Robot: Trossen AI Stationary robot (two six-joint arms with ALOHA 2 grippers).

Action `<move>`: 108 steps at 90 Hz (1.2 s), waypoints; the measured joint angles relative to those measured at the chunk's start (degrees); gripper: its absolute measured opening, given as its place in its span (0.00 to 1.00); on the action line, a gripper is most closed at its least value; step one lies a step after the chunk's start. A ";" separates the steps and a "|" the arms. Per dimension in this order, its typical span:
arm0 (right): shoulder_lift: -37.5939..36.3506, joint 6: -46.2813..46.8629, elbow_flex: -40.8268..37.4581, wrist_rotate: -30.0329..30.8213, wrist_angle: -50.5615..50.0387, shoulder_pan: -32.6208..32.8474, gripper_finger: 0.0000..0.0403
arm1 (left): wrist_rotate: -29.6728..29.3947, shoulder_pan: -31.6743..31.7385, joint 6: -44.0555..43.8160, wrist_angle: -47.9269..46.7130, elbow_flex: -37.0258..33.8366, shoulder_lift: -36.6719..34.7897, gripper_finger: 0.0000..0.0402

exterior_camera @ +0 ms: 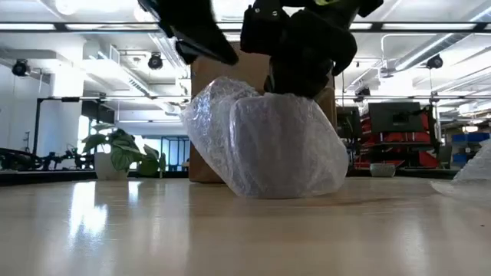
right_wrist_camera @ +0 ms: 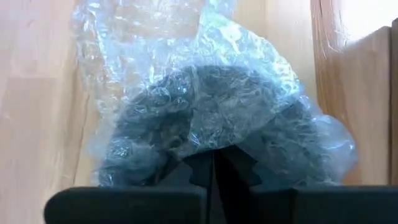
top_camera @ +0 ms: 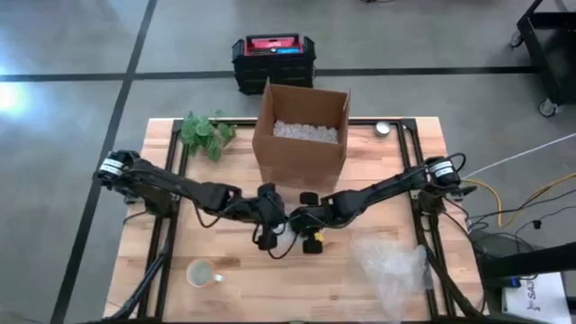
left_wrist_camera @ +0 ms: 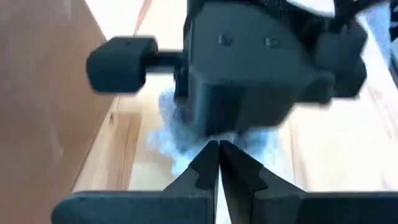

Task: Wrap mug
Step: Wrap the blue cup in bubble wrap

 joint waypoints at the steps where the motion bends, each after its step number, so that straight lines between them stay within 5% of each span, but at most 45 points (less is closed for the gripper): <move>1: -0.15 0.00 0.16 0.00 -0.30 0.00 0.01 | -0.24 -0.03 -0.21 -0.32 -0.17 -0.05 0.00; 26: -3.50 -0.31 4.35 0.09 -5.46 -0.02 0.01 | -3.66 -1.46 -5.91 0.08 -7.88 -0.48 0.00; 53: 0.77 -1.03 4.23 0.08 -0.52 -0.43 0.01 | -1.07 -1.47 -7.01 21.96 -17.22 -0.32 0.00; 84: 7.22 -1.40 4.51 0.04 -0.51 -0.42 0.01 | 0.75 -1.42 -6.35 25.35 -18.39 -0.24 0.00; 108: -0.39 -1.43 3.92 -1.02 -4.50 -0.37 0.01 | 0.74 -1.42 -5.30 26.73 -18.39 -0.22 0.00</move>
